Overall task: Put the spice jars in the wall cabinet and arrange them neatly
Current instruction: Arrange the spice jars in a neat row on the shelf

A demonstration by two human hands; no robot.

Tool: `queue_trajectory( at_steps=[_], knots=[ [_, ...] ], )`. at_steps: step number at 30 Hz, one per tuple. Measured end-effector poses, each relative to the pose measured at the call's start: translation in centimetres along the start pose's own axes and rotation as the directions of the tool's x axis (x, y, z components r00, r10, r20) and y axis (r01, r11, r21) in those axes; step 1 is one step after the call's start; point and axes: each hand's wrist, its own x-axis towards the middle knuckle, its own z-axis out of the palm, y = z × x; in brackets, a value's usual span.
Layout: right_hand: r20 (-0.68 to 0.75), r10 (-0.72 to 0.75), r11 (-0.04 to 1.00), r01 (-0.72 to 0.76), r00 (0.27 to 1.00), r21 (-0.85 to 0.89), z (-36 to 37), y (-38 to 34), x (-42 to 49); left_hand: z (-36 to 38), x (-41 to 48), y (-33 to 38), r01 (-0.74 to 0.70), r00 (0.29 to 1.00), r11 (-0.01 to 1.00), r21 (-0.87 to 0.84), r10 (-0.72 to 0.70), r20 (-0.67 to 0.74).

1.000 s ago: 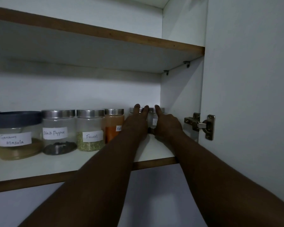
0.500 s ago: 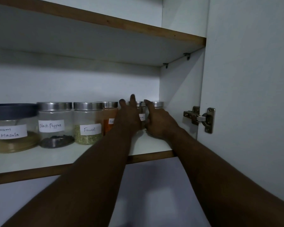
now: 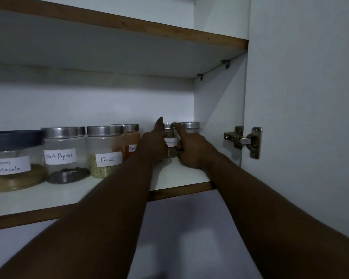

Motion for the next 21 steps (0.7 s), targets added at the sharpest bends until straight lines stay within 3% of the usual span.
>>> queue_trajectory(
  at_steps=[10, 14, 21],
  knots=[
    [-0.010, -0.013, 0.998, 0.012, 1.000, -0.066, 0.67, 0.45, 0.33, 0.42, 0.18, 0.09, -0.026, 0.999, 0.979, 0.202, 0.017, 0.048],
    [0.001, -0.001, 0.997, 0.001, 1.000, -0.077, 0.61, 0.51, 0.31, 0.60, 0.15, 0.13, 0.004, 0.999, 0.979, 0.203, -0.015, 0.050],
    [-0.232, 0.107, 0.985, -0.135, 0.967, -0.107, 0.30, 0.44, 0.27, 0.88, 0.05, 0.23, 0.080, 0.997, 0.979, 0.187, -0.083, 0.005]
  ],
)
